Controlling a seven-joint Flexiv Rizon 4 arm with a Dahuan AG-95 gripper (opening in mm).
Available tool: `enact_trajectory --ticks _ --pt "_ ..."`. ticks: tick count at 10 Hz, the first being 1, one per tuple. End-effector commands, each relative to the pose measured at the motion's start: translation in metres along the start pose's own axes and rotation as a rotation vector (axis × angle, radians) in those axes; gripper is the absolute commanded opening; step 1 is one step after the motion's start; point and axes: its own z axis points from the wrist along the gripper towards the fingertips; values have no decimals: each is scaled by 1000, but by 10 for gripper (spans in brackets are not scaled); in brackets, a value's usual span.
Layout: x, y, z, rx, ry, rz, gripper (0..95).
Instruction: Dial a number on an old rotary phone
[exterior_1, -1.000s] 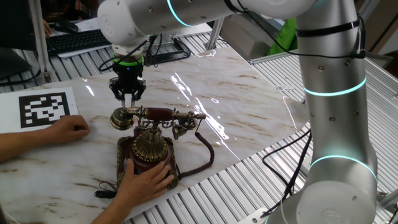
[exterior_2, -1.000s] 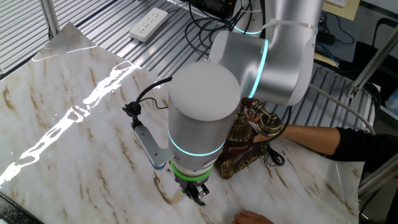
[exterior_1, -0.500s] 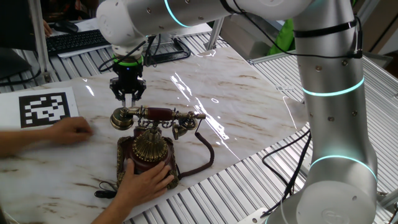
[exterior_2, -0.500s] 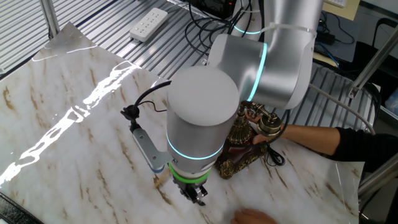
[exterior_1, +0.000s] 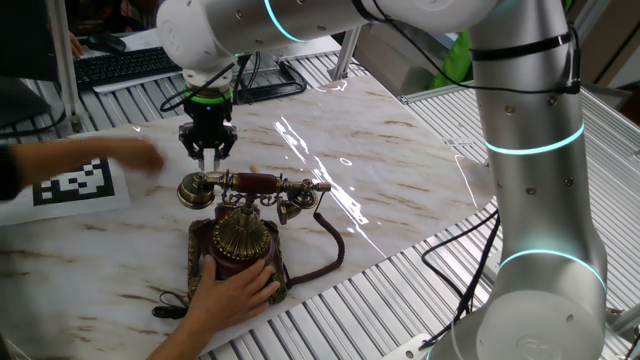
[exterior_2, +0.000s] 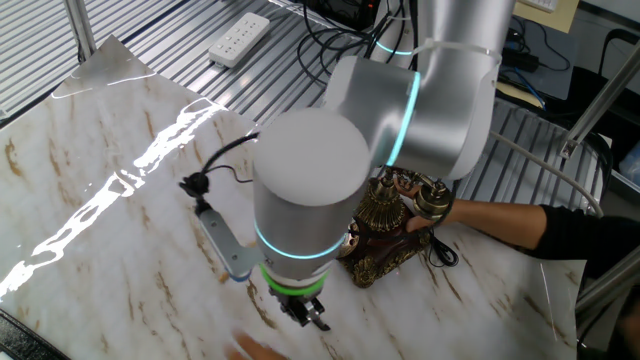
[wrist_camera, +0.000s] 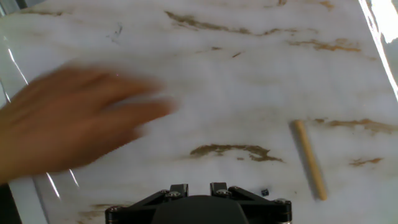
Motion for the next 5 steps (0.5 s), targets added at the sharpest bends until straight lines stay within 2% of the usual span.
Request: enact_trajectory --ticks 1,5 --pt "-7 -10 -6 -9 24 -36 190" --pt "-6 -11 -8 -11 32 -40 190"
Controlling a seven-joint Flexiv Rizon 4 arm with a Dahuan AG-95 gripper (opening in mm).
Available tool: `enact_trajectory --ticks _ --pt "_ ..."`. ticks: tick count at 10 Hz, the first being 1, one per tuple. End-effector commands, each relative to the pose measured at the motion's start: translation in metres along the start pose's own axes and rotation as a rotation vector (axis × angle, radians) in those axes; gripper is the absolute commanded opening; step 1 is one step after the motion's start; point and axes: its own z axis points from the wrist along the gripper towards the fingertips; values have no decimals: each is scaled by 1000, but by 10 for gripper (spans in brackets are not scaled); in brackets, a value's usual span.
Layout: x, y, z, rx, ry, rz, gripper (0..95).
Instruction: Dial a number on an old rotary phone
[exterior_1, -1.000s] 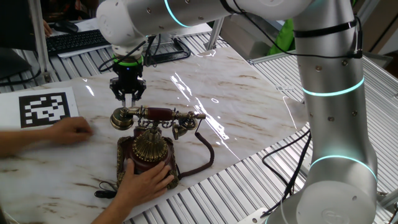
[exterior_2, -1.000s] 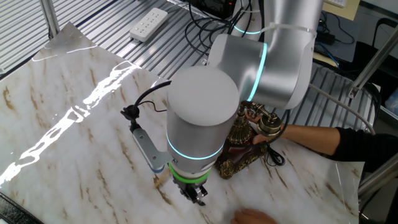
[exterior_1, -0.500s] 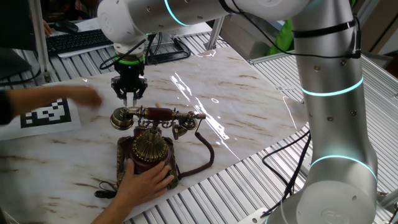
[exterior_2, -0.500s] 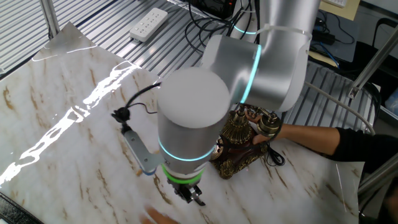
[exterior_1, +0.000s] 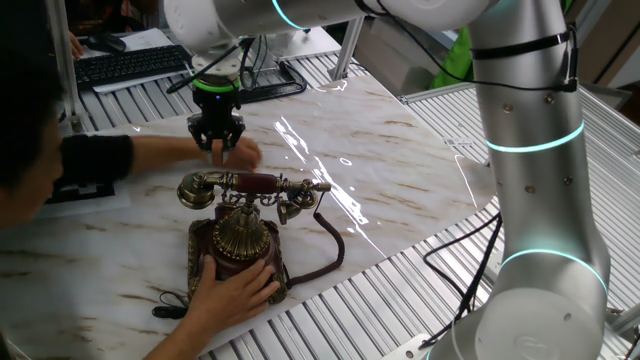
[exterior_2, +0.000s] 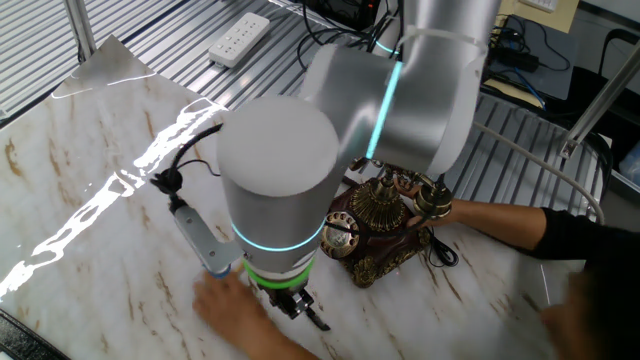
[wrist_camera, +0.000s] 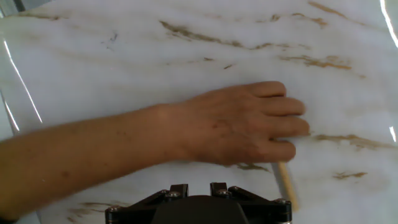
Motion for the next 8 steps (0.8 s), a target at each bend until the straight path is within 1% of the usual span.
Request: enact_trajectory --ticks 1,2,3,5,6,7,8 --pt "2 -1 0 -2 1 -1 190" --pt "2 -1 -1 -1 1 -1 190" --pt "2 -1 -2 2 14 -3 190" --pt "4 -1 -4 1 23 -6 190" --pt "6 -2 -5 -1 14 -9 190" --pt "6 -2 -5 -1 13 -9 190" --pt "6 -1 -7 -5 -1 -7 190"
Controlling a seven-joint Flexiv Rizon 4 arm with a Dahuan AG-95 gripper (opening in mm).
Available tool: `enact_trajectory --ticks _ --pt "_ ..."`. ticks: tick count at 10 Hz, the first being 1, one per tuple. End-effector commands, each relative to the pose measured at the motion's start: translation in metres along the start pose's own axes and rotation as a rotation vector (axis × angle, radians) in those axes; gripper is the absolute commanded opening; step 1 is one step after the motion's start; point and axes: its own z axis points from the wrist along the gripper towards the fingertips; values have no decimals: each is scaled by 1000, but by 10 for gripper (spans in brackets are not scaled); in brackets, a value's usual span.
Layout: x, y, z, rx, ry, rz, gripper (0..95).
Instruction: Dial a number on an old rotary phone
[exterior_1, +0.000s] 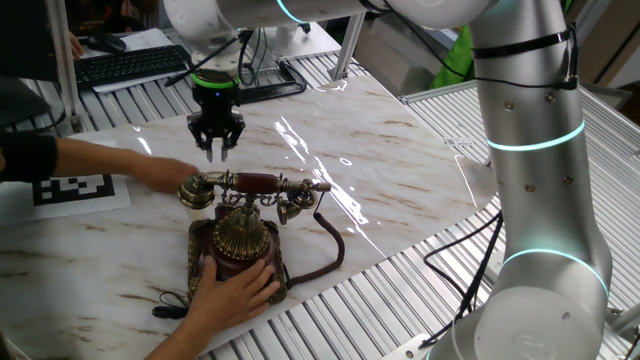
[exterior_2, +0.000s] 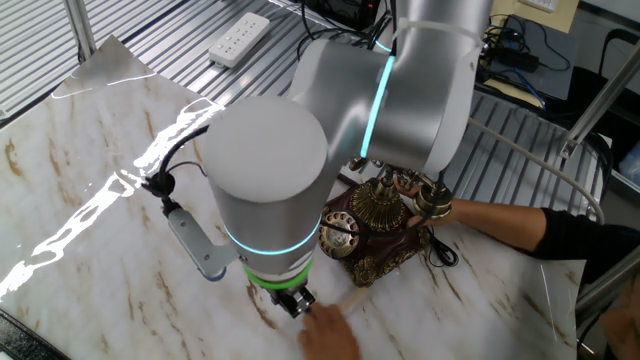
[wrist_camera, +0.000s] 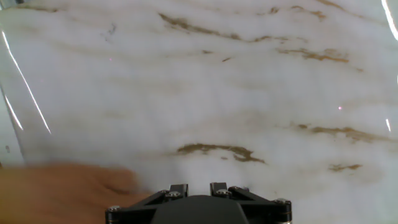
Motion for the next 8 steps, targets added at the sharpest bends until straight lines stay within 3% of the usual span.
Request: enact_trajectory --ticks 1,8 --pt "5 -3 -1 -8 -27 7 190" --pt "9 -3 3 -5 -29 25 190"
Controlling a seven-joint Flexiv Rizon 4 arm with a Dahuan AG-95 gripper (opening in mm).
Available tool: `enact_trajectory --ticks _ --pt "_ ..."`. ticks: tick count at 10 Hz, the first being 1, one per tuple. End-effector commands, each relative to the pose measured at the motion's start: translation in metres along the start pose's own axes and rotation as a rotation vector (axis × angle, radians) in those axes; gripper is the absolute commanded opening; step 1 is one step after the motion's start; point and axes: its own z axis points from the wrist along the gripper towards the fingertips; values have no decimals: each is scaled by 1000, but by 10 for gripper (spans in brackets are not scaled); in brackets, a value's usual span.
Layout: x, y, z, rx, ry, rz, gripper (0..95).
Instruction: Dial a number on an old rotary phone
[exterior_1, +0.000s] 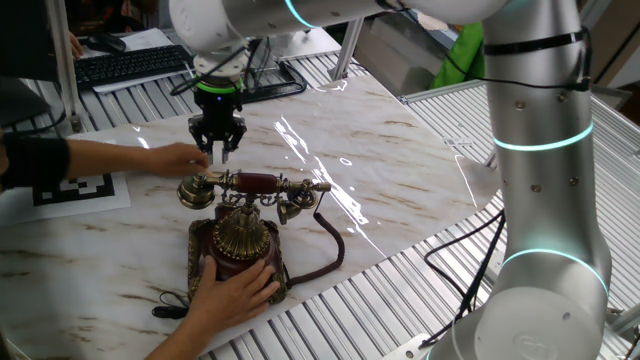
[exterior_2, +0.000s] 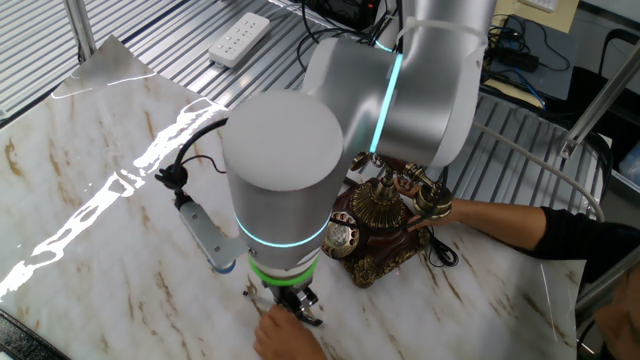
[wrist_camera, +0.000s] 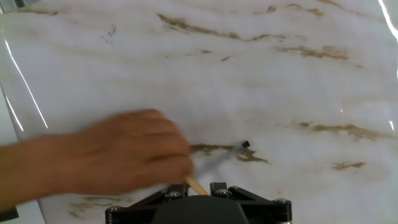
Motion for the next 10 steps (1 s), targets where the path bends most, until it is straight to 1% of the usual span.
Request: enact_trajectory --ticks 1,4,5,6,8,10 --pt "2 -2 -1 0 -6 0 190" --pt "2 -2 -1 2 -6 -1 190" --pt "1 -2 -1 5 -13 -12 190" --pt "0 -2 -1 1 -13 -18 190" --pt "-1 -1 2 -3 -29 -39 190" --pt "-3 1 2 -4 -31 -43 190"
